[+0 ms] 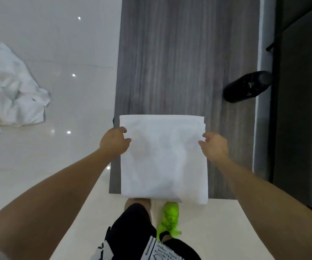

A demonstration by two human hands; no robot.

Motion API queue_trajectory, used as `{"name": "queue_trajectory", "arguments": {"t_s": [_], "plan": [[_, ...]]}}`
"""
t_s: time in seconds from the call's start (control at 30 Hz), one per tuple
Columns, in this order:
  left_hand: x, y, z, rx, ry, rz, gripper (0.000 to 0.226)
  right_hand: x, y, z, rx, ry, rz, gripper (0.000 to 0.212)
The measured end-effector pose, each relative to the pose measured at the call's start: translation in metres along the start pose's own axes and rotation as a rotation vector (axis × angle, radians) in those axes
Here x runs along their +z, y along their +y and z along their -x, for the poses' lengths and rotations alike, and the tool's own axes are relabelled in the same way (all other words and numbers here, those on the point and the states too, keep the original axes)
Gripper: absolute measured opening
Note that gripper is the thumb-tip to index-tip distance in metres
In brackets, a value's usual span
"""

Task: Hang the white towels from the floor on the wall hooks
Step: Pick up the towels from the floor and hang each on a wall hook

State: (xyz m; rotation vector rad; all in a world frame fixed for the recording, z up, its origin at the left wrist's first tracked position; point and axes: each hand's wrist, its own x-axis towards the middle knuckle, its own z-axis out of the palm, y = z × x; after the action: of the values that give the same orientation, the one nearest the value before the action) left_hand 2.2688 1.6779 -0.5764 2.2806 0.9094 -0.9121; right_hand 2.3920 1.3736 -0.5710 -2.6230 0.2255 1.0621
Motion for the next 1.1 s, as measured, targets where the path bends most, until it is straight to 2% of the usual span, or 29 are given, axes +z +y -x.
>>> {"name": "queue_trajectory", "arguments": {"t_s": [0.13,0.27,0.33,0.4,0.47,0.53,0.6,0.67,0.7,0.8,0.87,1.03,1.1], "plan": [[0.033,-0.019,-0.025,-0.055,-0.002,0.083,0.061,0.039,0.01,-0.031,0.106,-0.011,-0.028,0.055],[0.046,-0.029,-0.049,-0.082,0.125,0.154,0.071,0.057,0.006,-0.052,0.156,0.168,-0.16,0.068],[0.045,-0.028,-0.058,-0.077,0.148,0.185,0.072,0.056,-0.001,-0.06,0.186,0.216,-0.318,0.066],[0.042,-0.025,-0.064,-0.097,0.112,0.323,0.066,0.053,-0.007,-0.065,0.202,0.177,-0.435,0.06],[0.036,-0.022,-0.067,-0.132,0.07,0.442,0.055,0.052,-0.012,-0.066,0.193,0.123,-0.44,0.048],[0.031,-0.019,-0.068,-0.134,0.038,0.449,0.042,0.053,-0.014,-0.063,0.16,0.1,-0.434,0.035],[0.03,-0.016,-0.067,-0.115,0.026,0.452,0.03,0.052,-0.018,-0.057,0.139,0.114,-0.484,0.034],[0.03,-0.012,-0.064,-0.109,0.021,0.492,0.032,0.049,-0.019,-0.05,0.086,0.152,-0.547,0.038],[0.028,-0.01,-0.062,-0.104,0.013,0.538,0.04,0.048,-0.018,-0.048,0.04,0.163,-0.553,0.037],[0.019,-0.005,-0.058,-0.029,-0.022,0.569,0.081,0.04,-0.014,-0.044,-0.103,0.172,-0.44,0.031],[0.017,-0.002,-0.056,0.016,-0.049,0.464,0.093,0.037,-0.012,-0.046,-0.138,0.162,-0.365,0.025],[0.022,0.001,-0.045,0.01,-0.102,0.388,0.092,0.037,-0.001,-0.046,-0.079,0.099,-0.242,0.027],[0.023,-0.001,-0.042,0.019,-0.109,0.381,0.081,0.035,0.001,-0.042,-0.078,0.107,-0.144,0.034]]}}
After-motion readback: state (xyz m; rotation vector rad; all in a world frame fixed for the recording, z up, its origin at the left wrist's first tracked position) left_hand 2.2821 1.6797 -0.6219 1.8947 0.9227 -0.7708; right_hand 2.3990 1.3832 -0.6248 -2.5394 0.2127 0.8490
